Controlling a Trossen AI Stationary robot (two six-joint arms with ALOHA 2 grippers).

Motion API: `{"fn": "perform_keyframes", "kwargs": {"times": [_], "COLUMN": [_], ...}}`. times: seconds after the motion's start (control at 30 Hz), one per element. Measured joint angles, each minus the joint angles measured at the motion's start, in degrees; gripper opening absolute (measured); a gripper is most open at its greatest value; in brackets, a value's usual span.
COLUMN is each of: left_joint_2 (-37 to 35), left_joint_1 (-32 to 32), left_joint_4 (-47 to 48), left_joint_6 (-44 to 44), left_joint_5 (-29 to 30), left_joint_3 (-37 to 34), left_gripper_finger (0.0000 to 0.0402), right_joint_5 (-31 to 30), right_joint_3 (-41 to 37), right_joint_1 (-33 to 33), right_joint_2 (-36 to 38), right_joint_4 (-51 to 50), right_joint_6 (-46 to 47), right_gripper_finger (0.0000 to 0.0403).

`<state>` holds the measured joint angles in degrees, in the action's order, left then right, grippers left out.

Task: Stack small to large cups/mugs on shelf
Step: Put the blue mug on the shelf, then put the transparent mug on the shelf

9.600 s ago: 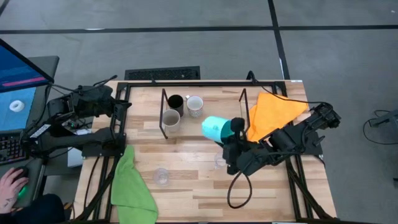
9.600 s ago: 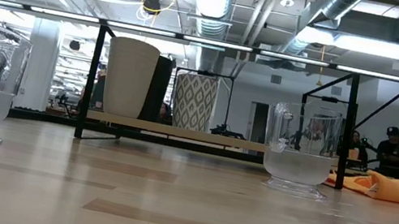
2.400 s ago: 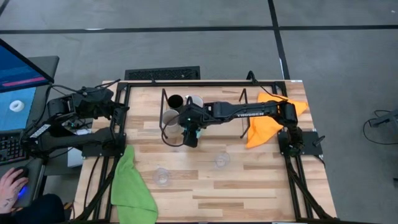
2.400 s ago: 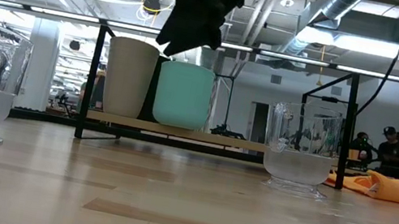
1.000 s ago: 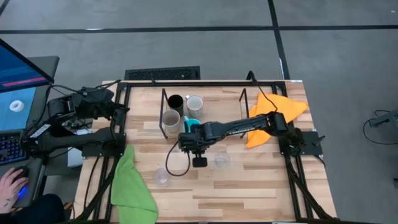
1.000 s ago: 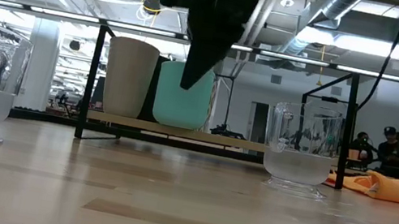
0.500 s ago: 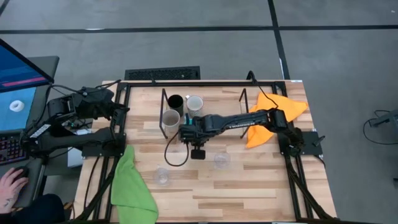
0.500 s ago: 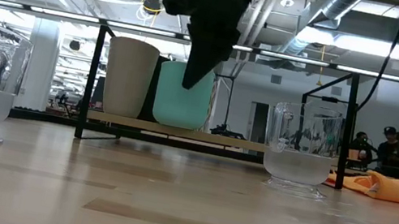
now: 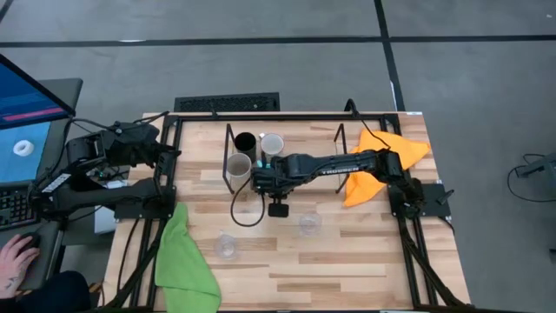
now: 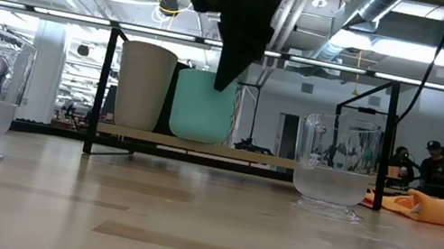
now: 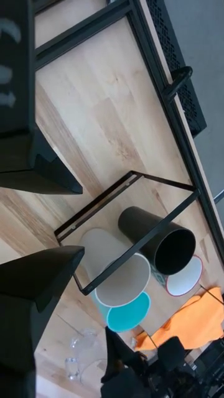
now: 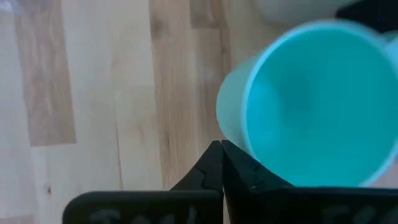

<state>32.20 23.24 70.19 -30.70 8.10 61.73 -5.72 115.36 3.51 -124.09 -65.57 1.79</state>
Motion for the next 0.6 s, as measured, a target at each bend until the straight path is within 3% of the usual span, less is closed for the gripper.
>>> {"fn": "perform_keyframes", "kwargs": {"times": [0.37,0.6], "left_joint_2": [-0.01,-0.01], "left_joint_1": [-0.02,-0.02], "left_joint_4": [-0.02,0.0], "left_joint_6": [-0.07,-0.05], "left_joint_5": [-1.28,-4.49], "left_joint_3": [0.0,0.0], "left_gripper_finger": [0.0135,0.0135], "right_joint_5": [-0.12,0.77], "right_joint_3": [1.66,1.74], "right_joint_1": [0.31,5.82], "right_joint_2": [0.69,10.31], "right_joint_4": [-3.77,-9.2], "right_joint_6": [2.23,8.62], "right_gripper_finger": [0.0018,0.0038]}}
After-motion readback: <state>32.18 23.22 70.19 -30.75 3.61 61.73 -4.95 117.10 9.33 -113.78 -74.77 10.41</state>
